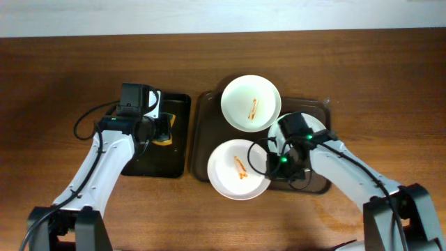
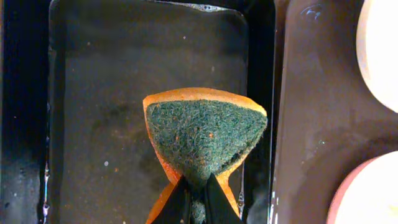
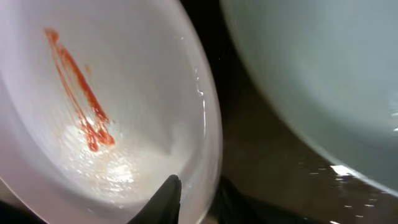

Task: Clean dirty plates on tray and stack at the side
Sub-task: 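Grasp the green sponge with the left gripper and the plate rim with the right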

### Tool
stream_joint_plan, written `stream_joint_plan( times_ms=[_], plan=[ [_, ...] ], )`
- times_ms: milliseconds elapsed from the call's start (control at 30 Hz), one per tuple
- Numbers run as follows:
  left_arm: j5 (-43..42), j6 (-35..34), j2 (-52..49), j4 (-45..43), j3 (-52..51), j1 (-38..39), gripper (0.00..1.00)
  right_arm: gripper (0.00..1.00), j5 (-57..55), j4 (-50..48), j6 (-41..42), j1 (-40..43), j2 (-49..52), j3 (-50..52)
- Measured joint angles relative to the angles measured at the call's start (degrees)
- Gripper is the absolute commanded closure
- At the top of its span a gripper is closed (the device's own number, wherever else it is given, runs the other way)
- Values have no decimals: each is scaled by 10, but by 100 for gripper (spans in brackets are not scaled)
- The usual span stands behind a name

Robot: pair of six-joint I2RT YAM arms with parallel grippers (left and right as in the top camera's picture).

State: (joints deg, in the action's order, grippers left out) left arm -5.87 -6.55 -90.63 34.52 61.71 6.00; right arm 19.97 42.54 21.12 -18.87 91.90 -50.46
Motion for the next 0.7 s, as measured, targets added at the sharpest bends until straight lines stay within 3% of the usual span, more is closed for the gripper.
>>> stream_joint_plan(
  times_ms=[267,433,700],
  plan=[
    [0,0,0,0,0,0,100,96,-25,-1,46,-8,0,0],
    [0,-1,0,-4,0,0,100,96,-30,-3,57,-8,0,0],
    [-2,-2,46,-135,-1,0,100,96,-36,-76,59,-8,0,0]
  ],
)
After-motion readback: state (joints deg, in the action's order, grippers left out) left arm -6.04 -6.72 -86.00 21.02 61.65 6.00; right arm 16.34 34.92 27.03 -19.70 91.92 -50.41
